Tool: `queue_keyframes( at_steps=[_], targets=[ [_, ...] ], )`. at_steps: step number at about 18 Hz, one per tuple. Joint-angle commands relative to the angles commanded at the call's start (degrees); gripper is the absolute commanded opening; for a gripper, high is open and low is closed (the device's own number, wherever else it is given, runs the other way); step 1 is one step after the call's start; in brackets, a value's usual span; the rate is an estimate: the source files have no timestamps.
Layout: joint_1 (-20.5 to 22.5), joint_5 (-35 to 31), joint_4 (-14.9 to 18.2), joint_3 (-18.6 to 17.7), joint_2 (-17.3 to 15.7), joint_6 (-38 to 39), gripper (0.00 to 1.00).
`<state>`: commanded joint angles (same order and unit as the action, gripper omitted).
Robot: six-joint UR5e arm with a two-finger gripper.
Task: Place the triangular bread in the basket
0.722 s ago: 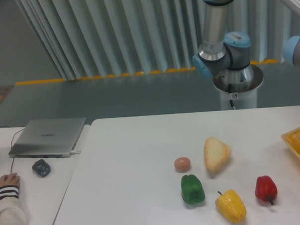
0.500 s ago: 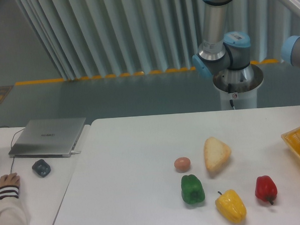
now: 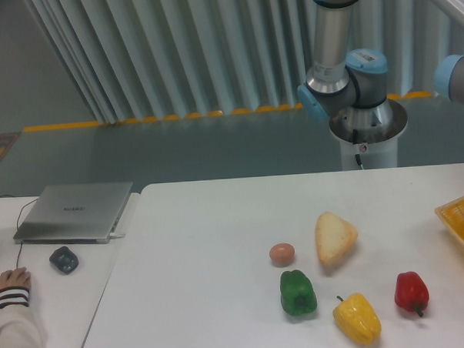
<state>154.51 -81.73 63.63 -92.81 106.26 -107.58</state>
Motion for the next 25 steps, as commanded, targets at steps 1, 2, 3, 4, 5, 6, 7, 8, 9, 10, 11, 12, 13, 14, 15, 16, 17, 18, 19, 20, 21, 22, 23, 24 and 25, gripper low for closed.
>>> queue_keyframes(
  at_steps=[1,2,3,4,5,6,7,8,9,10,11,12,13,14,15,16,17,18,19,20,21,22,23,24,25],
  targets=[
    [-0.1,-0.1,0.1,0.3,0.2,0.0,1.00],
    [-0.2,-0.4,0.3,0.3,0.1,0.1,1.00],
    [-0.2,-0.6,0.3,0.4,0.1,0.2,1.00],
    [-0.2,-0.6,0.2,0.3,0.2,0.4,1.00],
    [-0.1,-0.5,0.1,0.2,0.2,1.1,1.00],
    [-0.1,-0.5,0.3,0.4,0.1,2.6,1.00],
    [-0.2,-0.6,0.3,0.5,0.1,4.6,1.00],
    [-0.3,-0.6,0.2,0.5,0.2,6.2,1.00],
    [-0.4,-0.6,0.3,0.4,0.3,8.2,1.00],
    [-0.4,-0.6,0.3,0.4,0.3,8.9,1.00],
    [-0.4,-0.5,0.2,0.4,0.3,9.1,1.00],
    [-0.4,-0.6,0.3,0.4,0.3,9.2,1.00],
    [-0.6,-0.4,0.2,0.3,0.3,11.4,1.00],
    [-1.6,0.6,0.0,1.0,0.3,16.8,1.00],
    [-3.1,1.0,0.0,1.8,0.5,21.7,1.00],
    [-4.9,0.9,-0.2,2.3,1.0,27.9,1.00],
    [-6.0,0.8,-0.2,2.3,1.1,29.4,1.00],
    [-7.0,0.4,-0.1,2.2,1.1,30.1,1.00],
    [-7.6,0.3,0.2,2.0,0.8,30.6,1.00],
    [-7.9,0.3,0.4,1.8,0.4,32.2,1.00],
    [-8.3,0.3,0.5,1.2,0.1,34.7,1.00],
    [-9.2,0.3,0.3,-0.3,-0.5,36.7,1.00],
    [-9.8,-0.1,0.2,-2.2,-1.1,37.5,1.00],
    [-11.0,-0.7,-0.2,-4.4,-1.7,38.8,1.00],
    [-12.0,-1.2,-0.3,-6.2,-2.1,43.0,1.00]
  ],
)
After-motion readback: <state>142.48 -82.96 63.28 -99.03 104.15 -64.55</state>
